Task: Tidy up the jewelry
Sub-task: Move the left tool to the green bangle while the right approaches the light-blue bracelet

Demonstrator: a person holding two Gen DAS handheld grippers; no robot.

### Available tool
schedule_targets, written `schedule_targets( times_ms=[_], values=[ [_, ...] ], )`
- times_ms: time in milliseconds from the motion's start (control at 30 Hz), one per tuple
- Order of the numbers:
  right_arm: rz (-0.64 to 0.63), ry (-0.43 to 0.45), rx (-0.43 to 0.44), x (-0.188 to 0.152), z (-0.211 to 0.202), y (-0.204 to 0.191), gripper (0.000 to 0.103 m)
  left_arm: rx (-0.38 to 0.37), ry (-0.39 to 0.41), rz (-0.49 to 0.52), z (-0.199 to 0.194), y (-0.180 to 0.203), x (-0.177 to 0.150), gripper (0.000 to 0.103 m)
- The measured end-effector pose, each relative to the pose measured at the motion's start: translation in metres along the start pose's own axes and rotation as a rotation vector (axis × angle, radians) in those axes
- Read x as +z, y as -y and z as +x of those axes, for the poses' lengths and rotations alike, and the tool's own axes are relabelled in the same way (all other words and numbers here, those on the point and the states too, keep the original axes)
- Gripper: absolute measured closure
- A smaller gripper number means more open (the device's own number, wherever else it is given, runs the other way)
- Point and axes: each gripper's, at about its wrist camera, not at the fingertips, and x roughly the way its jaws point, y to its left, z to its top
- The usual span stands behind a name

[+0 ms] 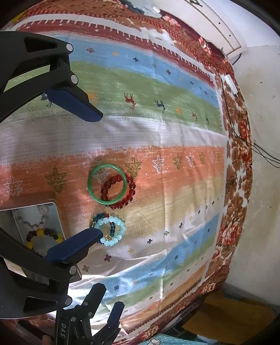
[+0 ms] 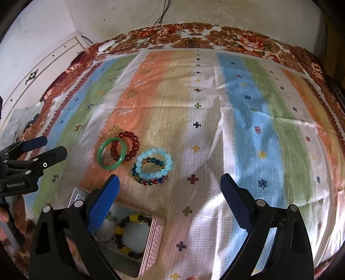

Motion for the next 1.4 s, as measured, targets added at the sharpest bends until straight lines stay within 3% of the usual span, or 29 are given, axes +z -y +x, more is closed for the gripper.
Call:
schedule_targets(
  times_ms=[133,367,500,833,1167,1400],
  values=[
    [0.028,-0.011,0.04,0.004,0.006,0.003,0.008,0.002,-0.041,-0.022,0.016,-0.007,0.004,0.006],
    [0.015,-0.026,0.014,0.009,0.016,0.001,0.008,0.001,-0.042,-0.018,0.02,-0.009,0.01,0.006],
    [0.016,-0.04,-0.002,0.014,0.024,0.004,0.008,0.016,-0.063,0.01,0.031,-0.008,0.012,0.006],
    [0.02,-0.076,-0.007,0.02,0.04,0.003,0.008,-0.018,-0.14,-0.034,0.057,-0.022,0.014,0.006],
    [0.038,-0.134,-0.019,0.023,0.066,0.012,0.008,-0.001,-0.155,-0.004,0.069,-0.018,0.017,0.008],
    [0.004,-0.171,-0.055,0.024,0.083,0.011,0.008,0.011,-0.184,0.03,0.082,-0.015,0.015,0.017]
  ],
)
